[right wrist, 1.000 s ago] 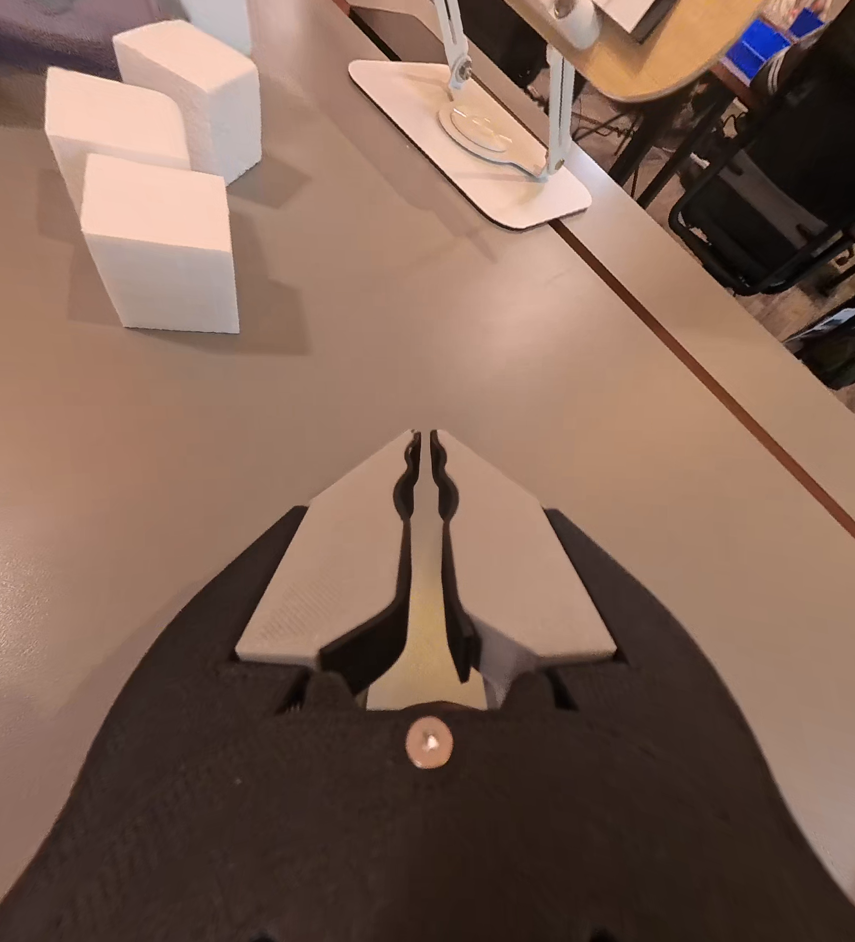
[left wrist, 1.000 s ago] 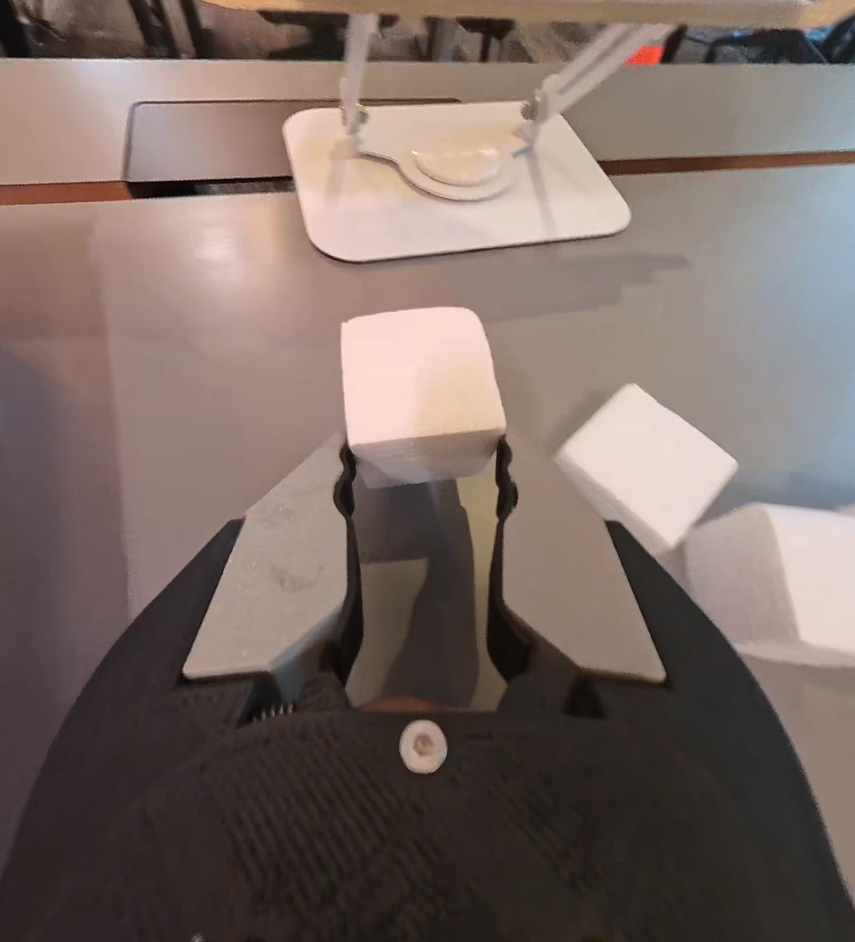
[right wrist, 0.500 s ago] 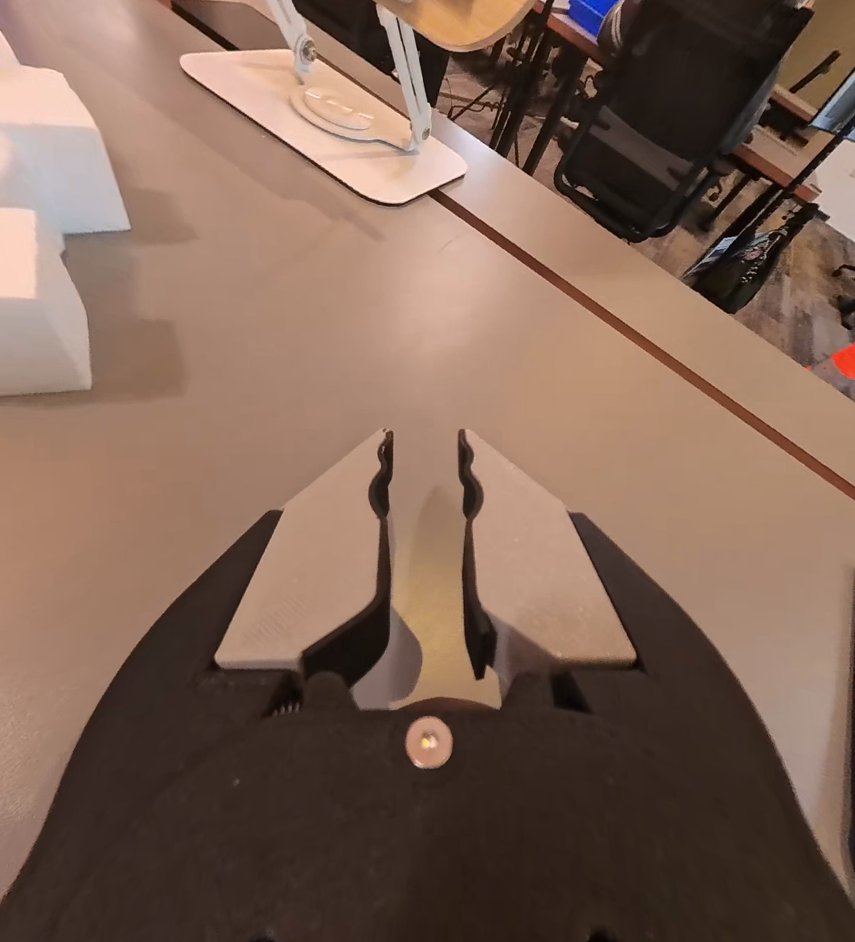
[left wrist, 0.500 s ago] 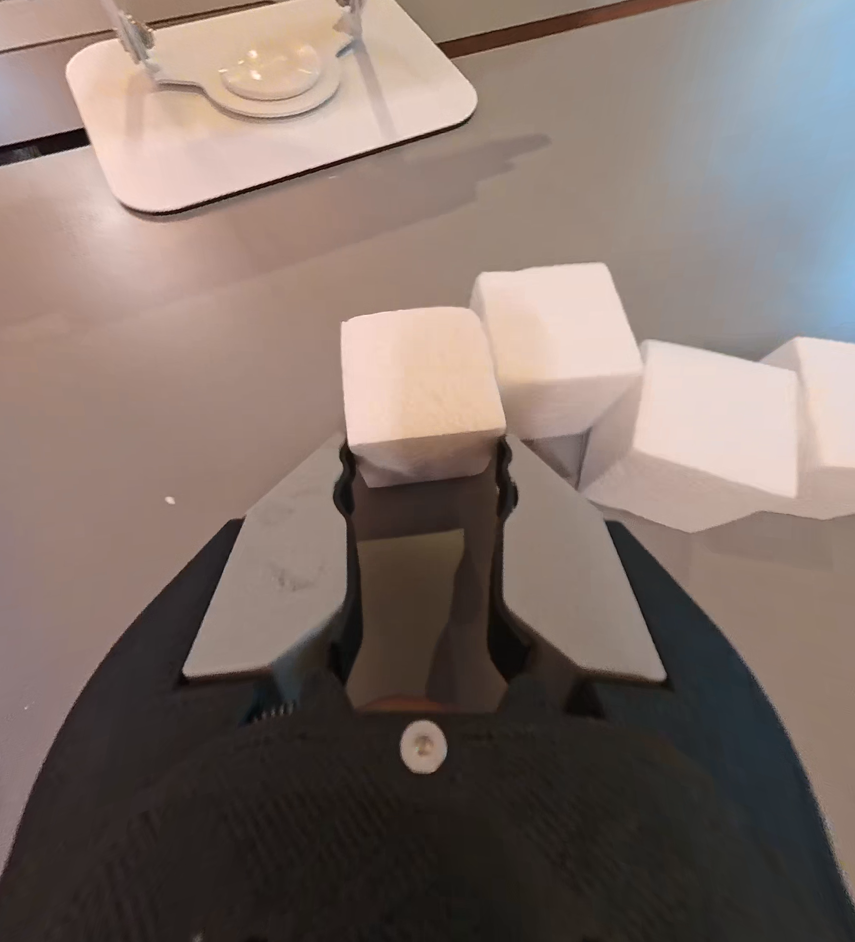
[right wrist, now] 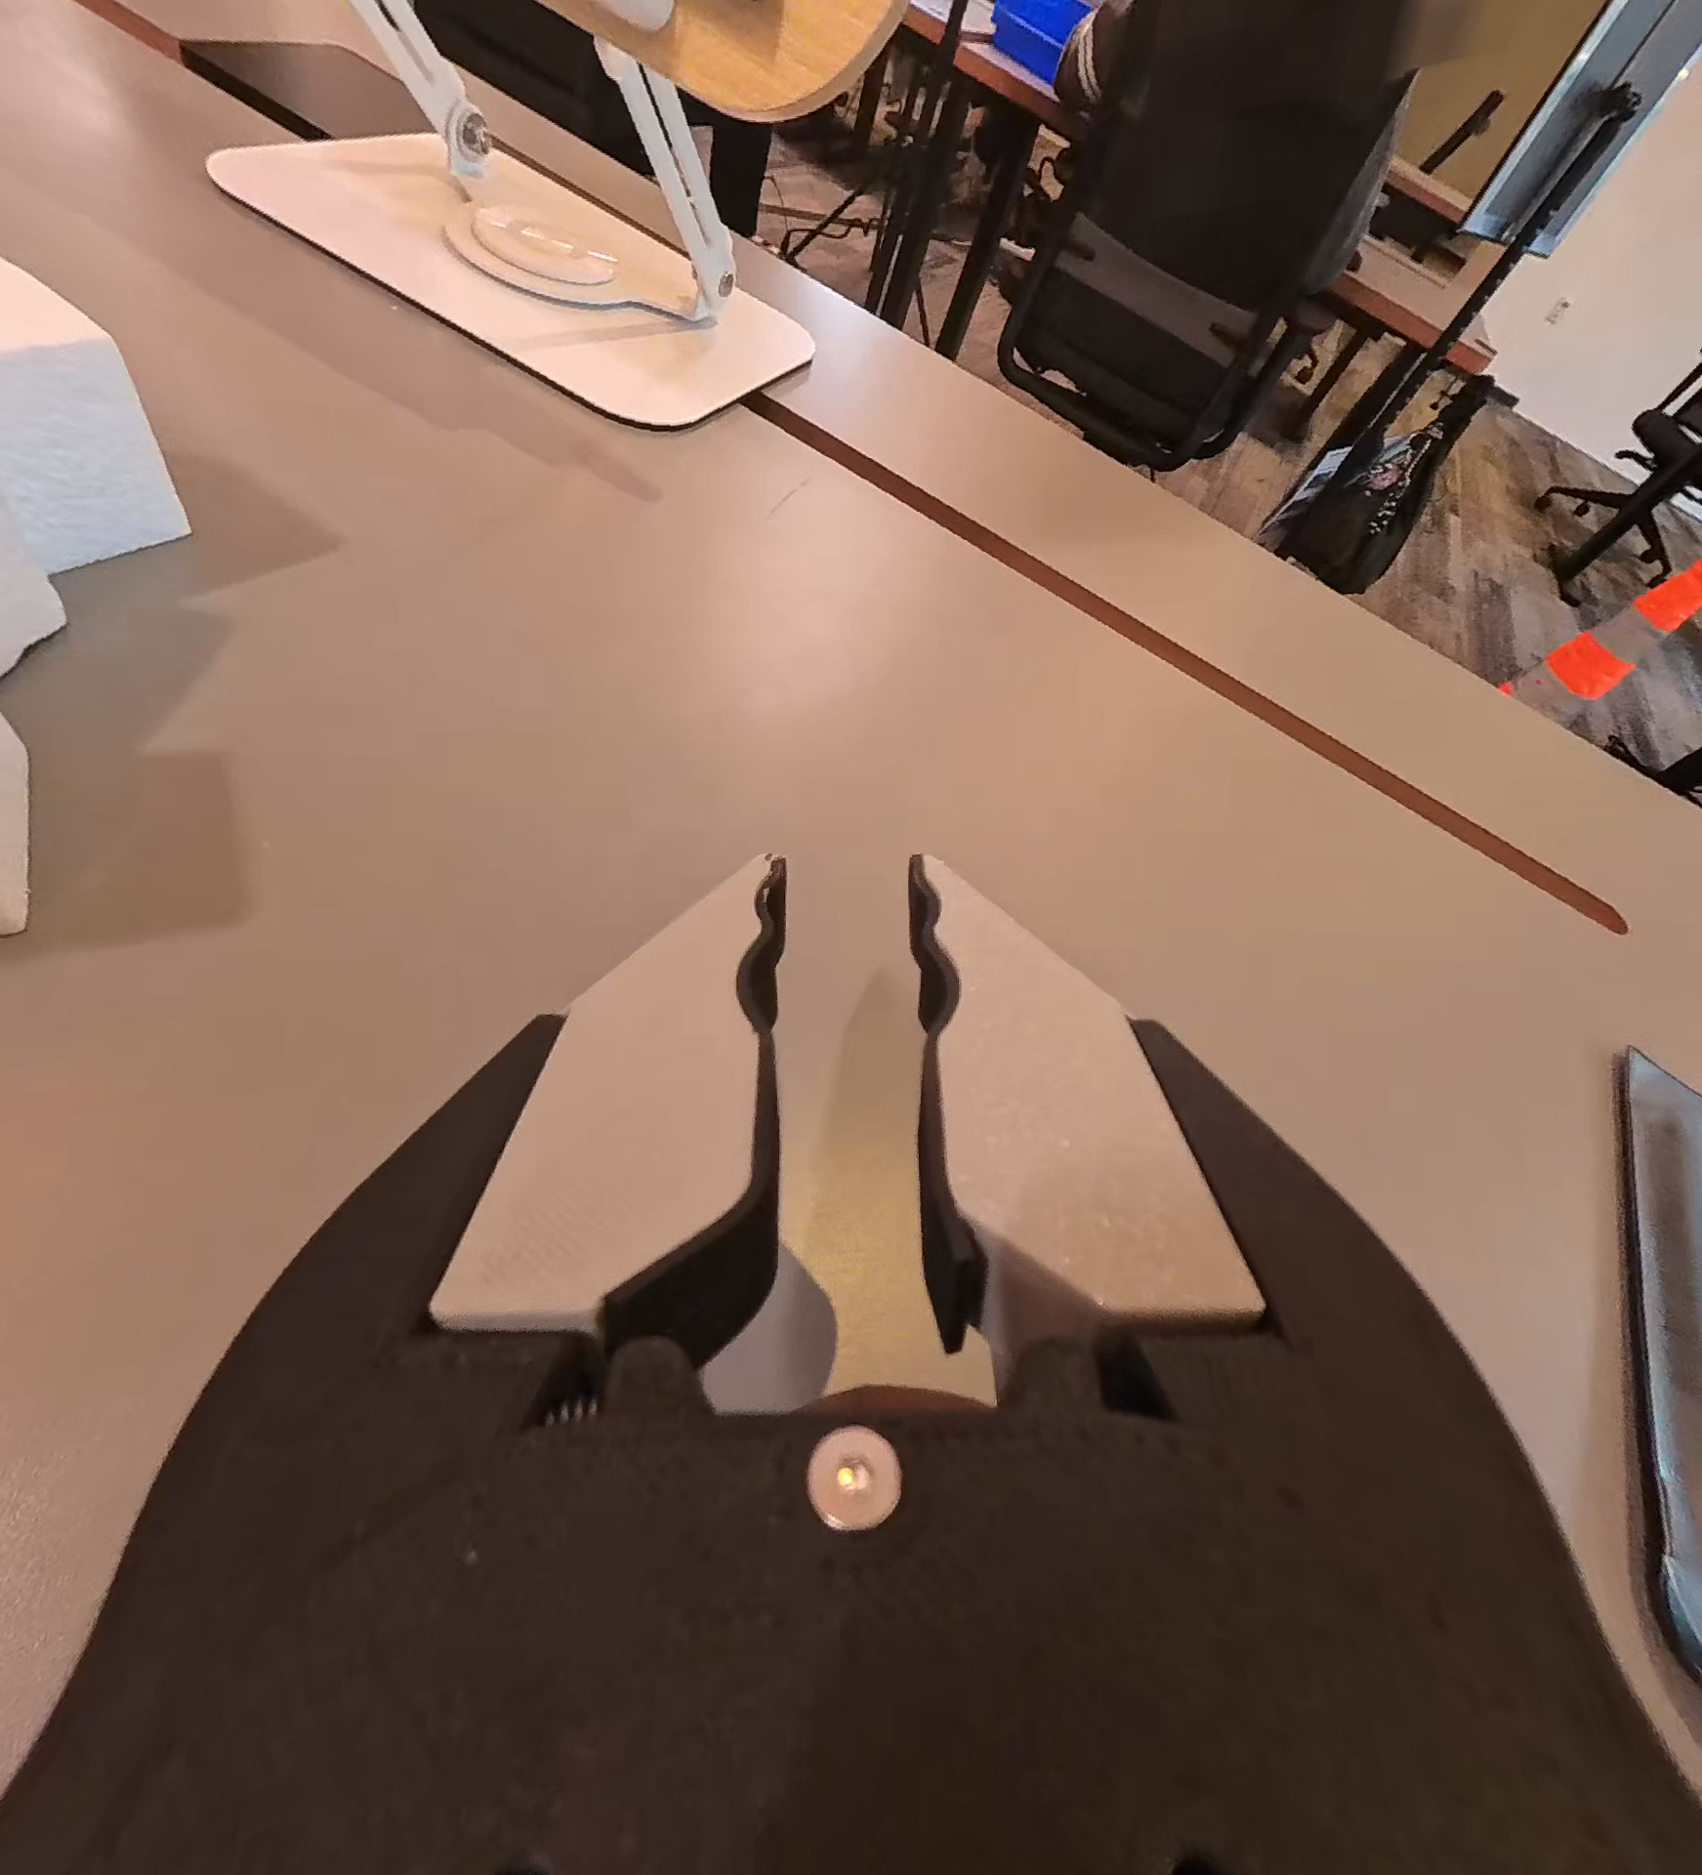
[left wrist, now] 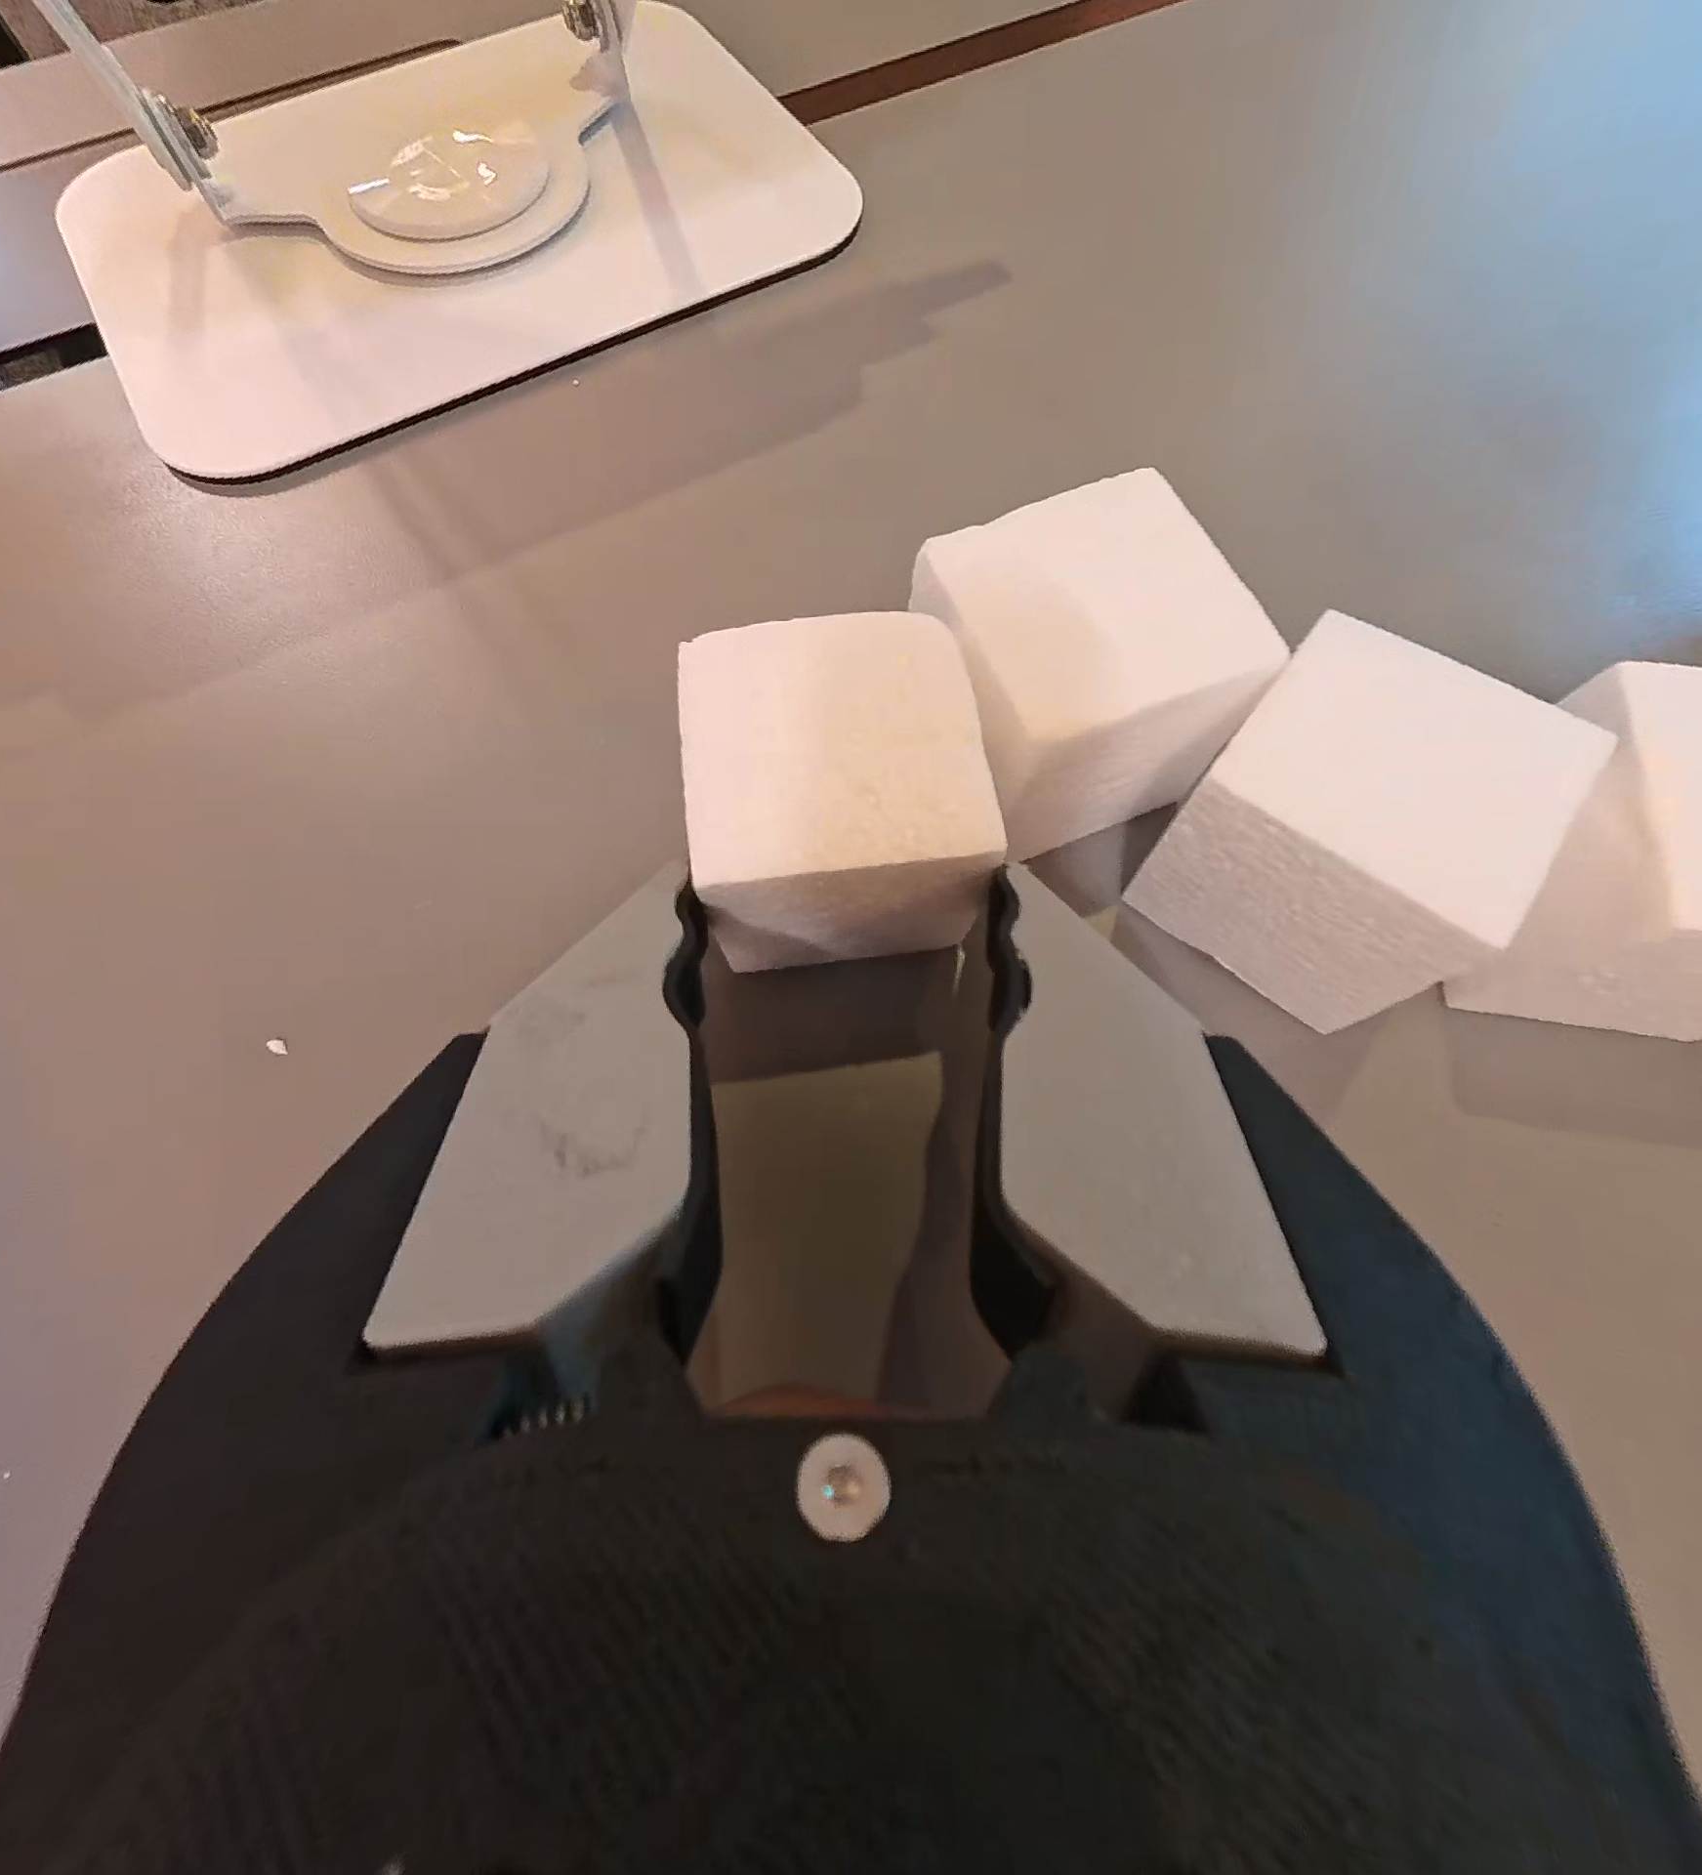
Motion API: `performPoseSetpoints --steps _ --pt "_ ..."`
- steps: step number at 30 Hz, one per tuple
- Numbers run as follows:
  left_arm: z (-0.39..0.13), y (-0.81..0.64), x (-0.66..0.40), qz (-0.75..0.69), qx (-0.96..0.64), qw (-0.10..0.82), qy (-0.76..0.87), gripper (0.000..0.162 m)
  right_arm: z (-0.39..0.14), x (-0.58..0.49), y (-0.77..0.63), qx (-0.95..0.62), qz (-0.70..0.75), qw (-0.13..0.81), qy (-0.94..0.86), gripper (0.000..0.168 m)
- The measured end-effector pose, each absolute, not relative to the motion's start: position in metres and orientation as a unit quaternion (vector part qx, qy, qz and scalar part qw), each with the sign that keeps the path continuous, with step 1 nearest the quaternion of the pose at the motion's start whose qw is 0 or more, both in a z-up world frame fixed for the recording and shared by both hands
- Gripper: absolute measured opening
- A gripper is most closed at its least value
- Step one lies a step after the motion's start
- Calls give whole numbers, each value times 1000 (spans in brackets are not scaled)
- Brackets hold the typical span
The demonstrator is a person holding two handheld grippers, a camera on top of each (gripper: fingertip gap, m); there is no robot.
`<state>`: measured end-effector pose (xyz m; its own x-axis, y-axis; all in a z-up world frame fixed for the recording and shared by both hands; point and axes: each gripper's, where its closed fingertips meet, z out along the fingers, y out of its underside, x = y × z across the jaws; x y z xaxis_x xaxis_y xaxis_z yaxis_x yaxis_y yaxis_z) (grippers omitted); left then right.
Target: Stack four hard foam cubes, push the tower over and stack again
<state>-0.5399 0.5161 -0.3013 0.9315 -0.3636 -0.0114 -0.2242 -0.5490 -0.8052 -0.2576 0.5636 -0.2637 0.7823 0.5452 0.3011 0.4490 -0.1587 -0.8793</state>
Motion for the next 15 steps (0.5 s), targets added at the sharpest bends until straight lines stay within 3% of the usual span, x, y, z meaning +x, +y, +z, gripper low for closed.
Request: performPoseSetpoints --steps 15 --pt "-299 508 -546 -84 -877 437 181 54 -268 -260 561 -764 58 550 -332 25"
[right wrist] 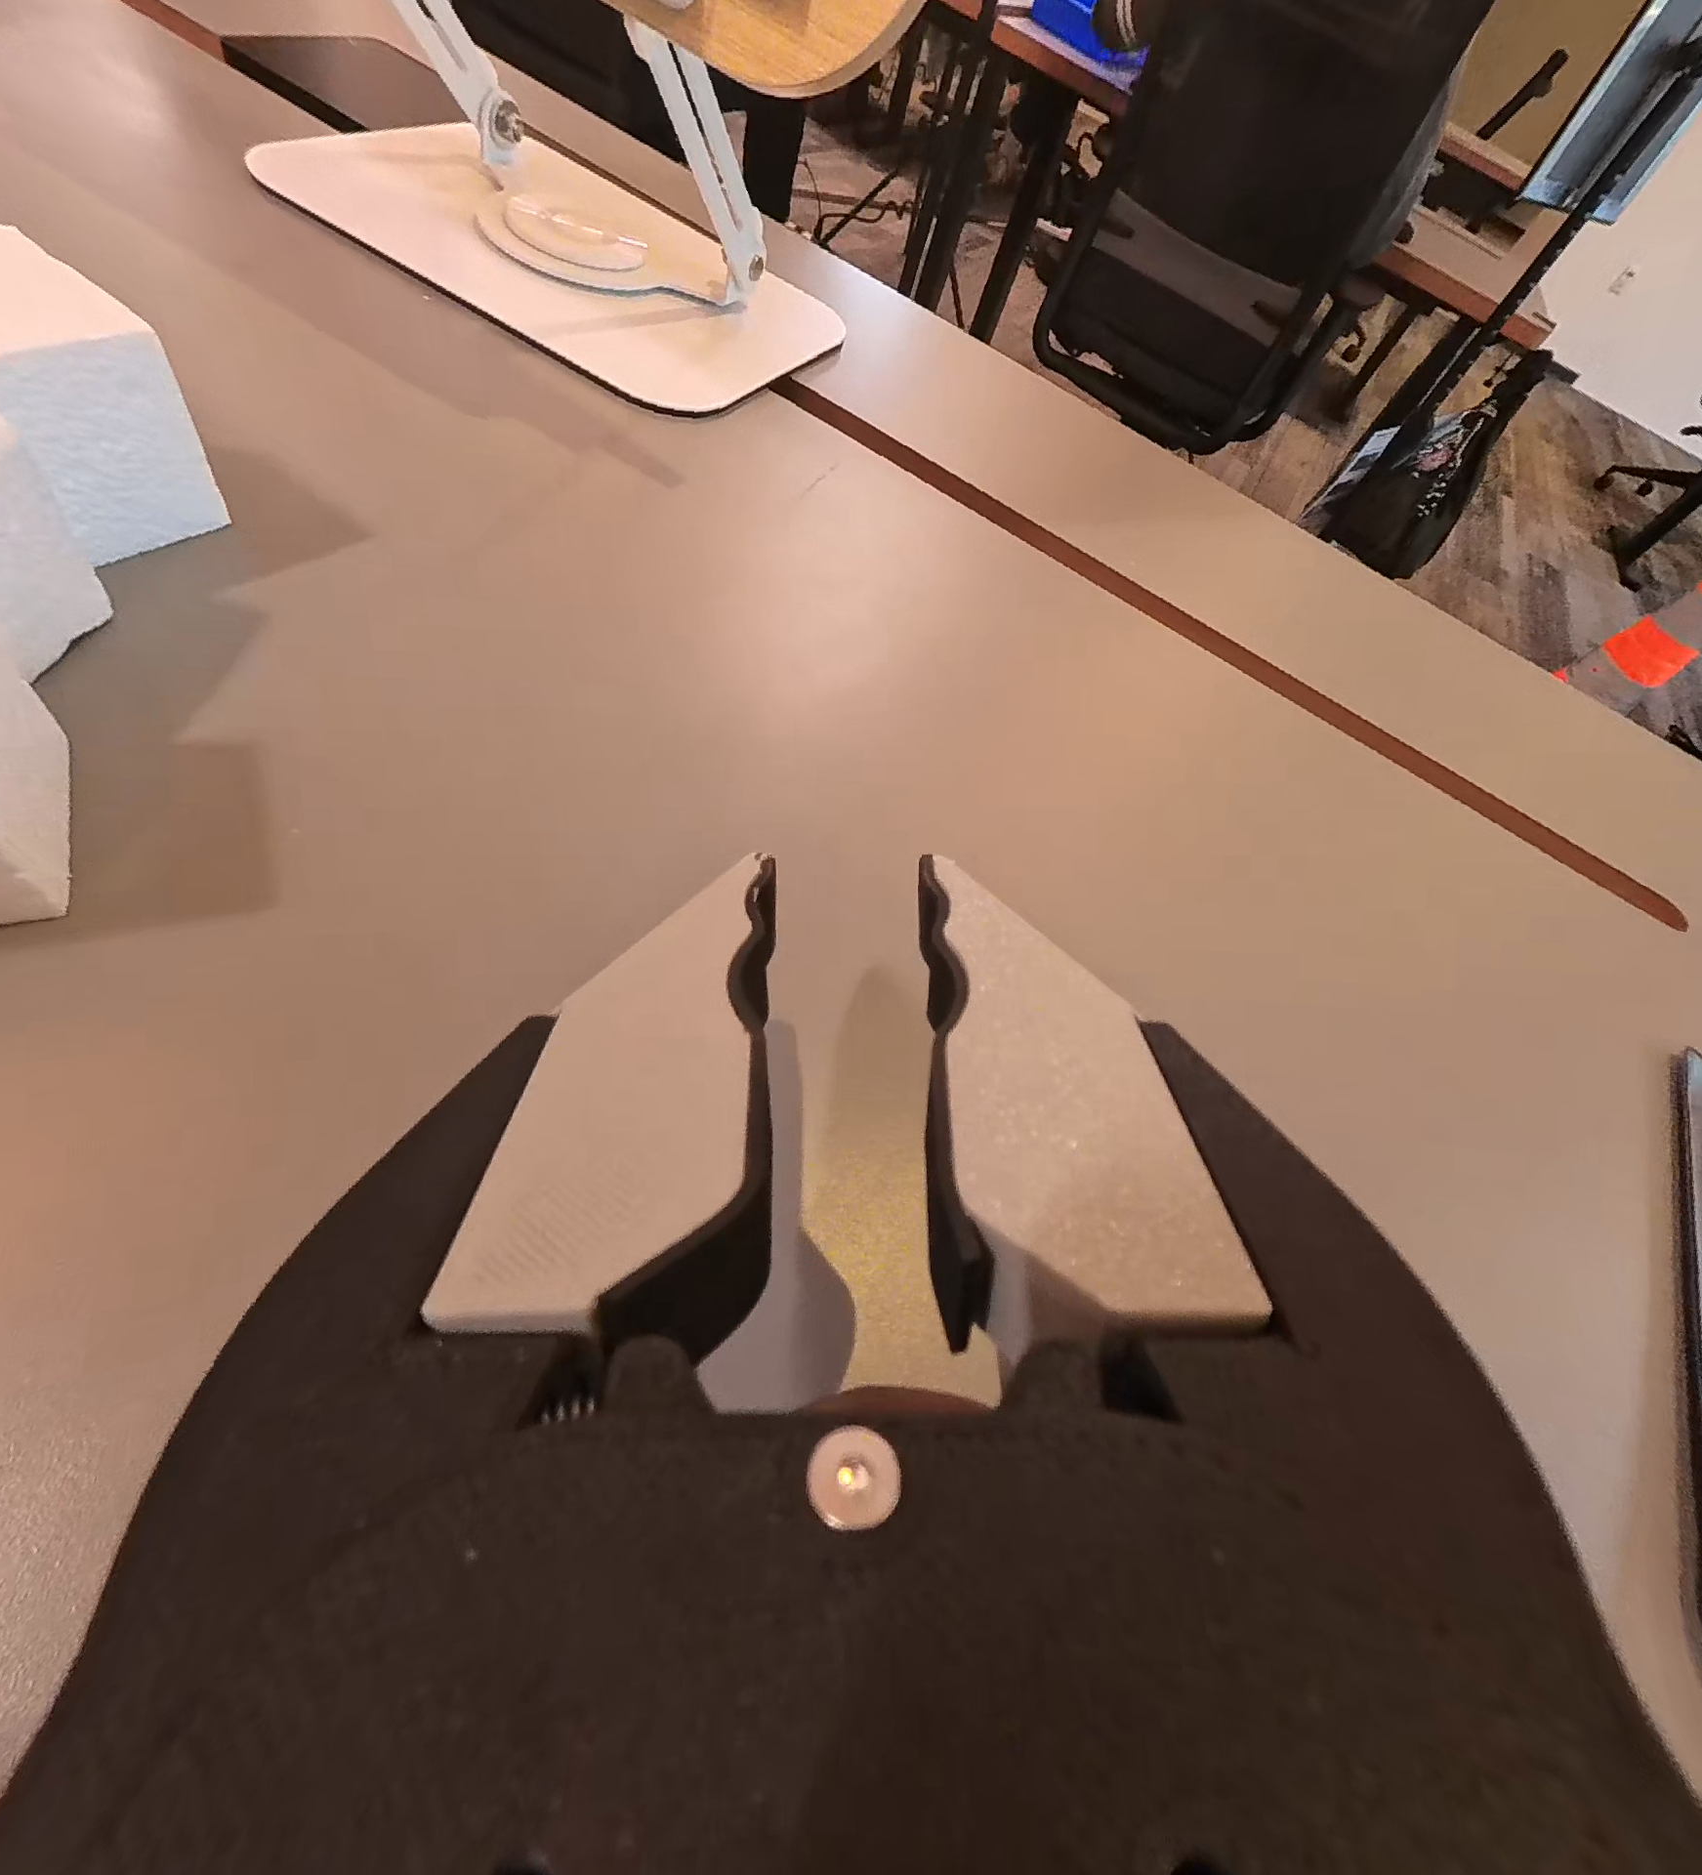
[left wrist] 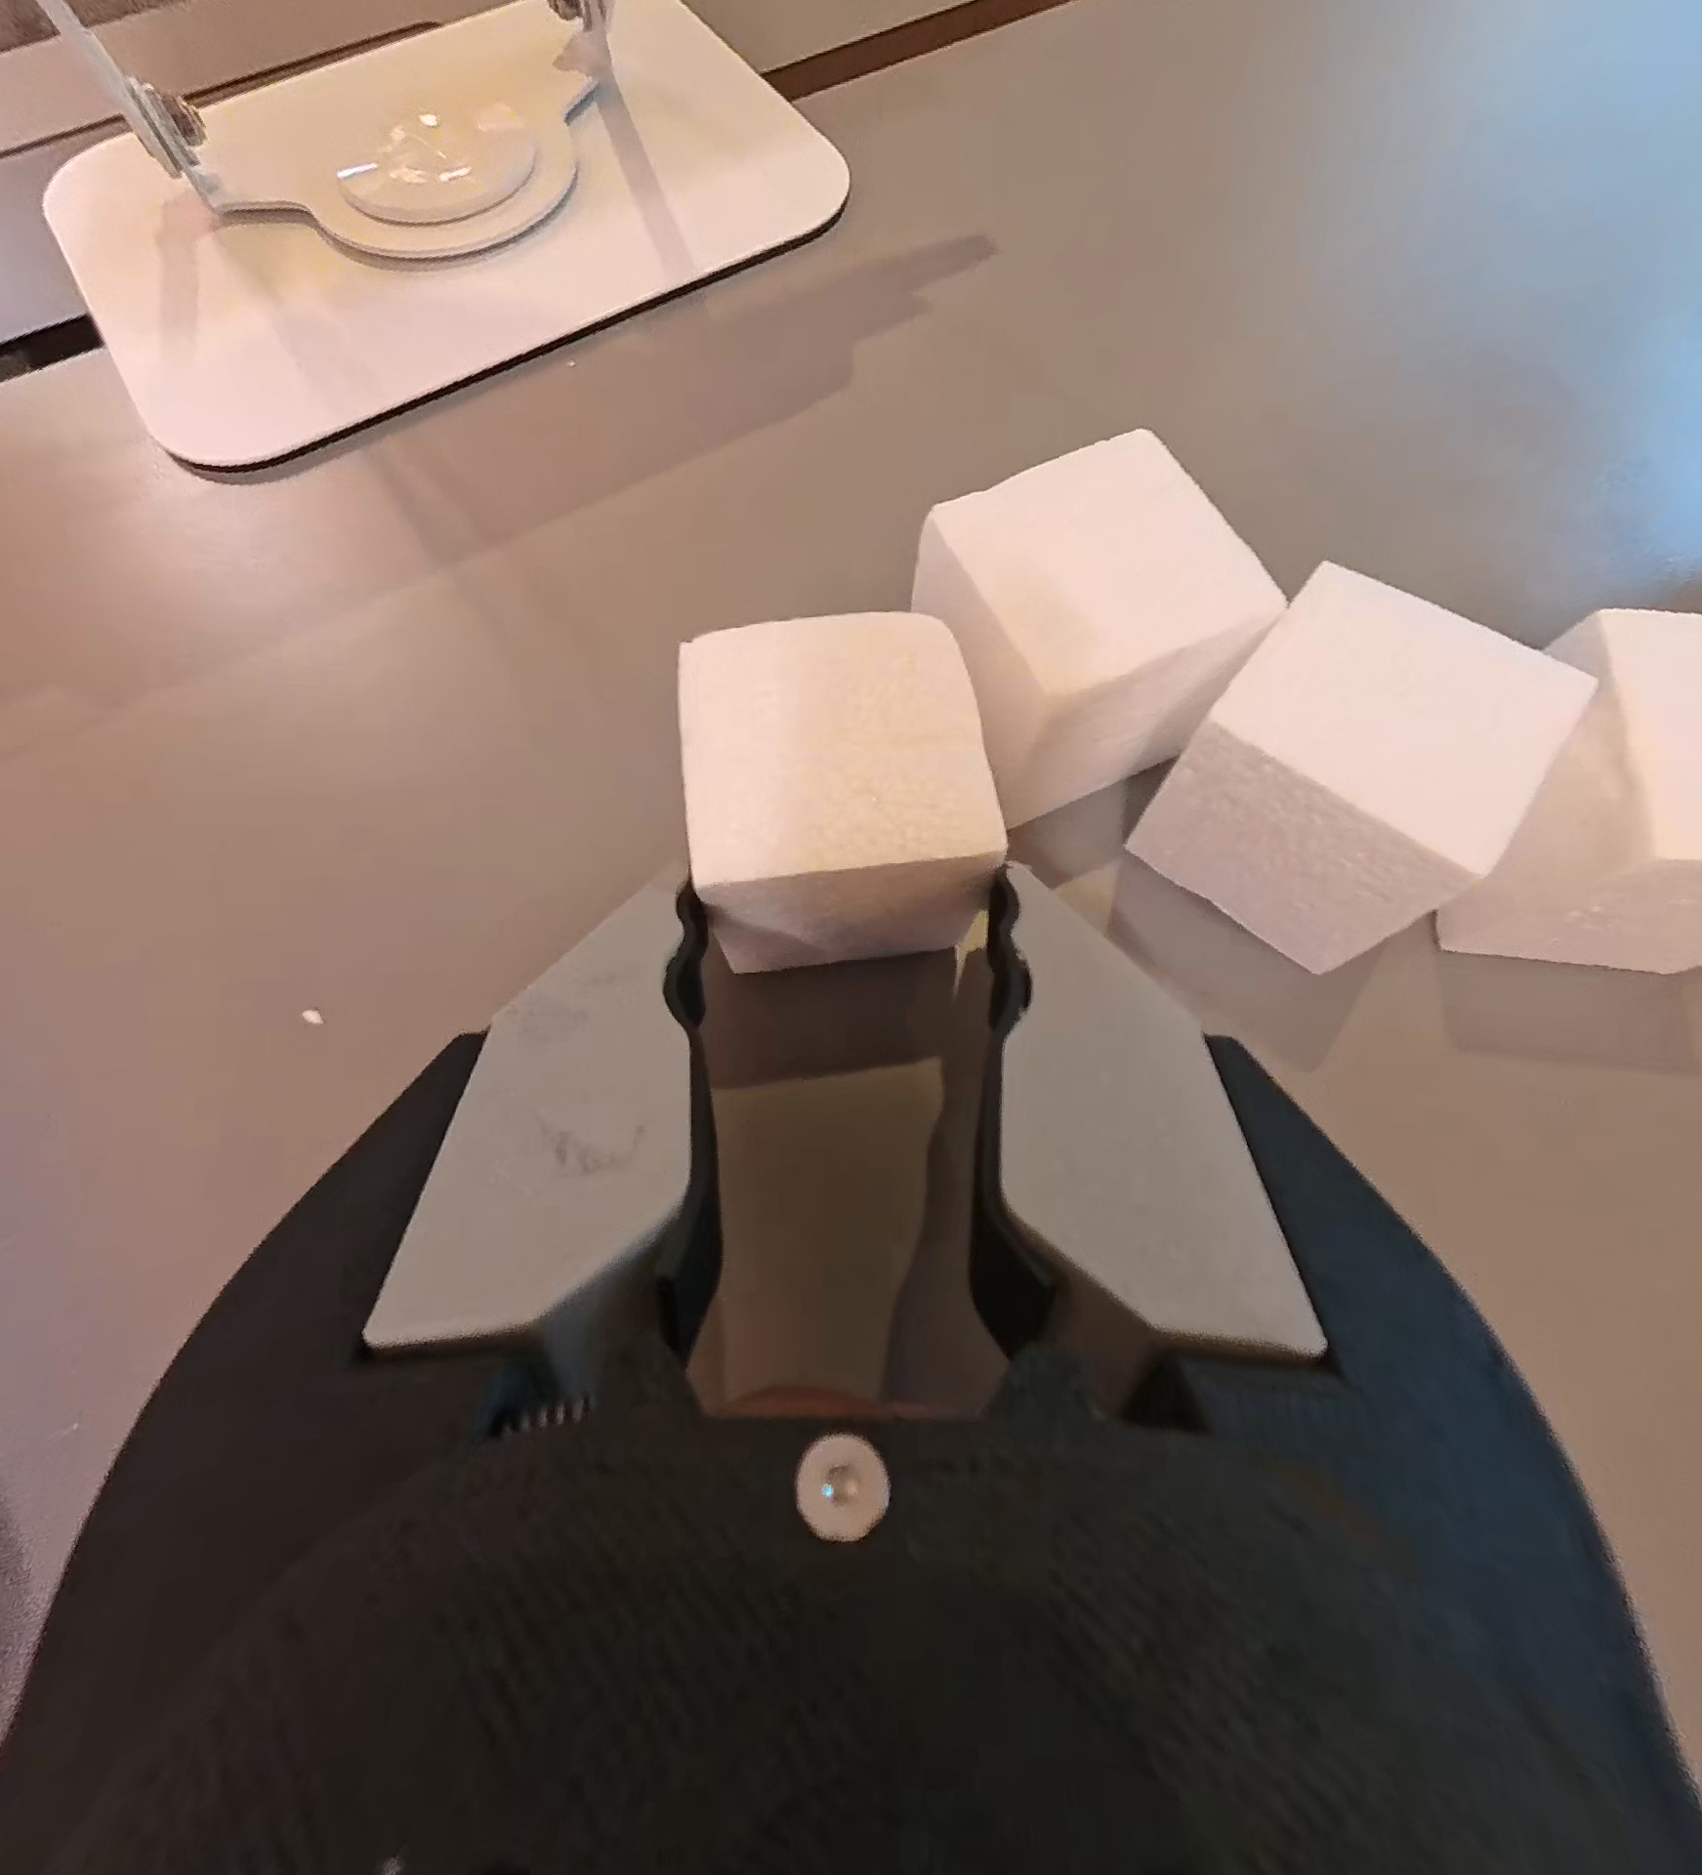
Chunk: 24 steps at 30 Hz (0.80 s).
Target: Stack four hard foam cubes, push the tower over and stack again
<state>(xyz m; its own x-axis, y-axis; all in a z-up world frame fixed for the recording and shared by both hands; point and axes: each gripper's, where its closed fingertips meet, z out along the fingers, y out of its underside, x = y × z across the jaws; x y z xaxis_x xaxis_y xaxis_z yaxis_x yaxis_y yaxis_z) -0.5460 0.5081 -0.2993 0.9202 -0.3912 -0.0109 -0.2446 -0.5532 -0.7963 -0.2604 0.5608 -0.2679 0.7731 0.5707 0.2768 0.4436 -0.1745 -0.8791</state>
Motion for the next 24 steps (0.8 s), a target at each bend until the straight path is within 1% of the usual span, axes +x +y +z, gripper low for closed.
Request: performPoseSetpoints --steps 10,24 --pt "-288 505 -552 -110 -869 454 161 54 -269 -261 560 -763 56 550 -337 26" --pt "-292 502 -559 -72 -877 442 174 54 -269 -264 558 -761 61 547 -344 30"
